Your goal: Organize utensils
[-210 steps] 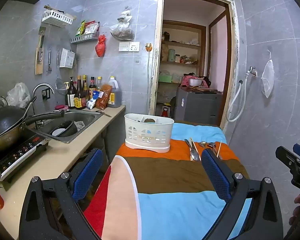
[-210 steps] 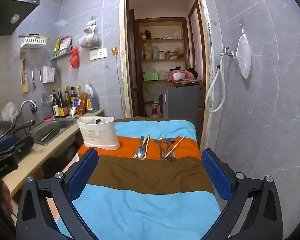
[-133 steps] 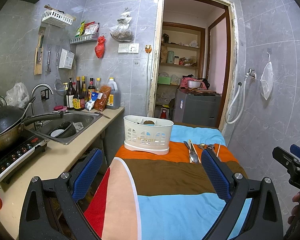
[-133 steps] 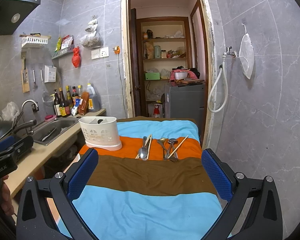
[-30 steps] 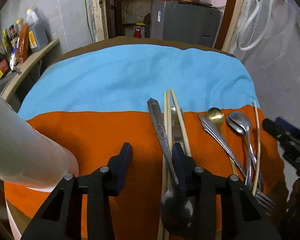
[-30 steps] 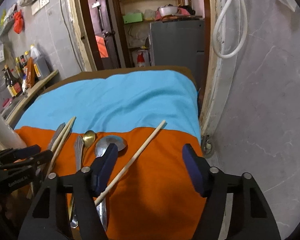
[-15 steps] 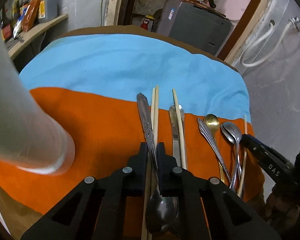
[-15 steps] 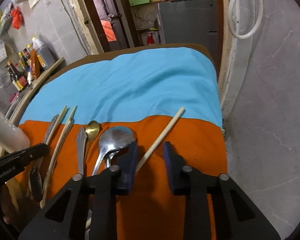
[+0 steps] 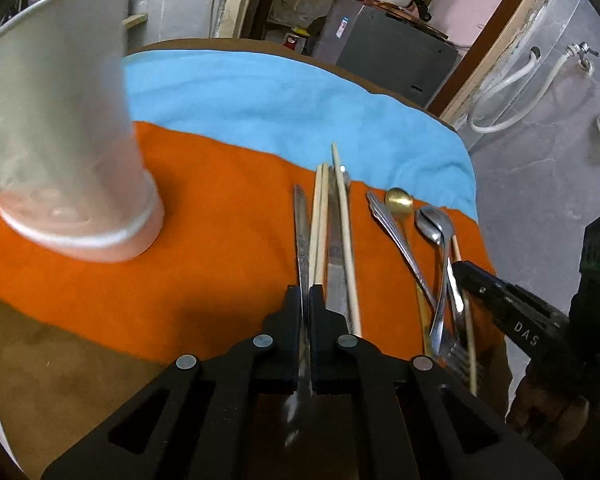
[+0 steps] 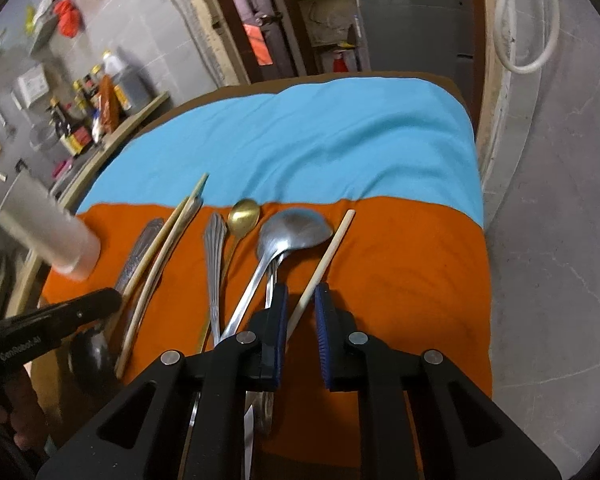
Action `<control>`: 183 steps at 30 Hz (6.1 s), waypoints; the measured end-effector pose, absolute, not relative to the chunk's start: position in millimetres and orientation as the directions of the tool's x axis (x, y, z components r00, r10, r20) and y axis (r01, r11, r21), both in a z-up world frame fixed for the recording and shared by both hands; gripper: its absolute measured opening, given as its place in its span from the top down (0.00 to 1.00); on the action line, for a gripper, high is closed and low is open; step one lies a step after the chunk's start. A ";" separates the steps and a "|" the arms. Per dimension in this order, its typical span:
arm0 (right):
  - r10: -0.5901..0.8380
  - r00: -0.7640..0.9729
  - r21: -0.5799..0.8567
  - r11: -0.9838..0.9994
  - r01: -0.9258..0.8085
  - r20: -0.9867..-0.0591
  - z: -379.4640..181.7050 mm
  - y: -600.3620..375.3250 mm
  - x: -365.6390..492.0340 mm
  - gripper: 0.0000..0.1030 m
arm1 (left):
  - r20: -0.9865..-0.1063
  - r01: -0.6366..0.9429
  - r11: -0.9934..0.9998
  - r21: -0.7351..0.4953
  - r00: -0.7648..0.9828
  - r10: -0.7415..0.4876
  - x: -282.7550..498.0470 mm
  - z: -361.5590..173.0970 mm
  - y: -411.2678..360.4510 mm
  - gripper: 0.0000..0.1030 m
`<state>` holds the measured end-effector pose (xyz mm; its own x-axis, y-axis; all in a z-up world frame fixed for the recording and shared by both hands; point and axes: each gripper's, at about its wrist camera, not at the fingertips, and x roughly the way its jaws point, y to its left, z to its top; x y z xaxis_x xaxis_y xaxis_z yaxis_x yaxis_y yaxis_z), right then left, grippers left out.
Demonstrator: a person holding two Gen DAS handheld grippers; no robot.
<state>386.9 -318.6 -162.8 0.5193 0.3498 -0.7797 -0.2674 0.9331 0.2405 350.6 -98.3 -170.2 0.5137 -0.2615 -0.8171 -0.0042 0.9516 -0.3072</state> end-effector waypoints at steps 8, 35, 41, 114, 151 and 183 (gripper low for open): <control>0.347 0.518 0.221 0.931 -0.290 -0.782 -162.8 -321.7 380.3 0.90 | -0.808 -0.057 0.946 -0.318 0.538 -0.240 335.1 -168.3 -87.1 0.98; 0.125 0.506 0.033 0.982 -0.188 -0.853 -166.3 -300.6 376.8 0.77 | -0.918 -0.002 0.999 0.040 0.395 0.038 370.3 -180.9 -104.4 0.68; 0.098 0.481 0.024 0.987 -0.157 -0.871 -167.2 -299.5 378.2 0.69 | -0.922 0.036 0.999 0.022 0.387 0.006 374.2 -178.6 -112.8 0.88; 0.524 0.849 0.431 0.751 -0.500 0.071 -41.6 -104.2 381.9 0.96 | -0.445 -0.012 0.957 -0.289 0.887 -0.123 342.7 -40.5 142.2 0.96; 0.347 0.932 0.260 0.914 -0.311 -0.104 -2.5 -219.8 308.0 0.00 | -0.308 0.033 0.976 -0.214 0.946 -0.099 298.1 3.6 29.0 0.10; 0.187 0.880 0.190 0.975 -0.112 -0.437 -109.0 -351.6 326.2 0.00 | -0.557 0.116 0.993 -0.010 0.825 -0.101 316.3 -112.0 -131.3 0.09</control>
